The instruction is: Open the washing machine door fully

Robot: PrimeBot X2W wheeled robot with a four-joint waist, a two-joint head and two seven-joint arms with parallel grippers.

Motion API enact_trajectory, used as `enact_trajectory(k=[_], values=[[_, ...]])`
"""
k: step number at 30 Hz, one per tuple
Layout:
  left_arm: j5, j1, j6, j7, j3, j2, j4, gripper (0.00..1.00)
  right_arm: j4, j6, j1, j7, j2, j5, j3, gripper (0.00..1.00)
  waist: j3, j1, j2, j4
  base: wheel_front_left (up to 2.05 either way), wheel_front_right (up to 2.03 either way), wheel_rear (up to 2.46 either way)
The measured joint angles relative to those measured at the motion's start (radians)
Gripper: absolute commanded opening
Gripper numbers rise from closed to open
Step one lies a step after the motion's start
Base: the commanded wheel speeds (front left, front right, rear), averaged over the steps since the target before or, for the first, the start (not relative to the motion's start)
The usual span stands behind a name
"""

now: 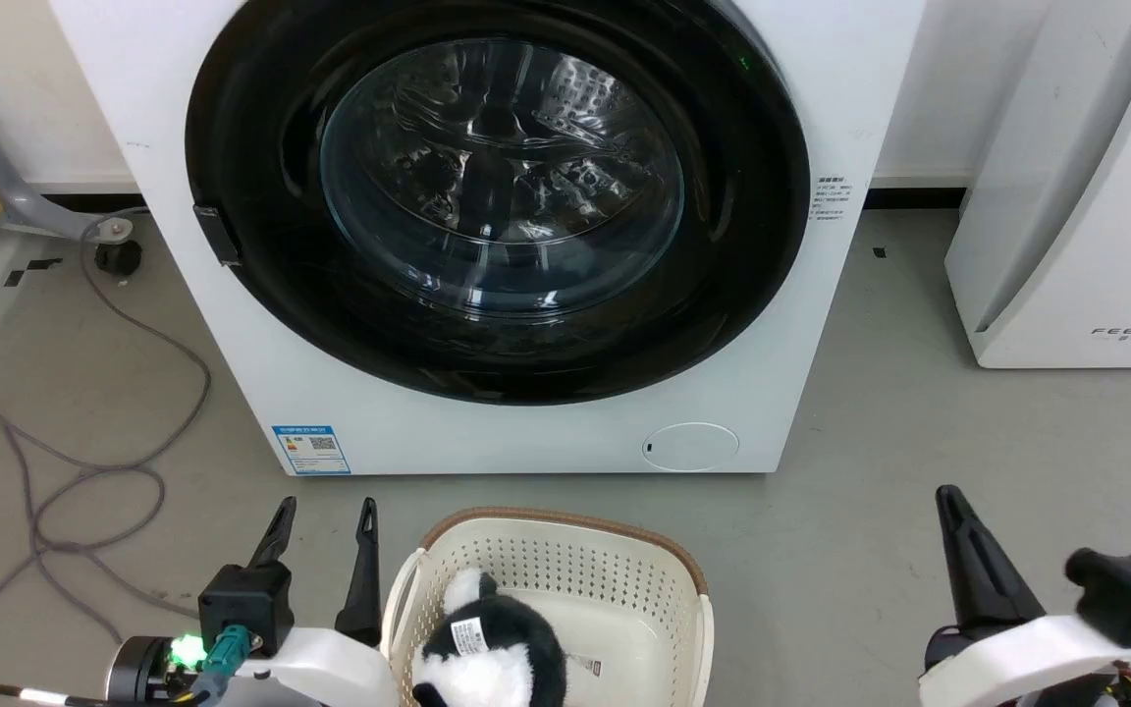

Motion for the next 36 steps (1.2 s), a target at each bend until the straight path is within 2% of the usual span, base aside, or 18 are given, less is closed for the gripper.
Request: enact_trajectory(k=[13,19,30,36], values=[[-0.009,-0.012,0.0,-0.026,-0.018,0.0,0.016,1.0,0.061,0.0,-0.028,-0.026,0.0,0.435,-0.048,0.0,0.0,0.0,0.0,-0.003,0.0,0.0,0.0],[-0.018,-0.017,0.0,-0.039,-0.021,0.0,0.016,1.0,0.098,0.0,-0.088,-0.041,0.0,0.593,-0.075,0.0,0.01,0.0,0.0,-0.007,0.0,0.0,0.0],[-0.024,-0.046,-0.009,-0.063,-0.023,0.004,0.016,1.0,0.168,0.0,-0.272,-0.062,-0.004,0.793,-0.11,0.0,0.055,0.0,0.0,-0.024,0.0,0.0,0.0],[-0.026,-0.077,-0.017,-0.076,-0.023,0.007,0.009,1.0,0.226,0.0,-0.407,-0.074,-0.053,0.905,-0.095,0.0,0.093,0.0,0.0,-0.028,0.0,0.0,0.0]])
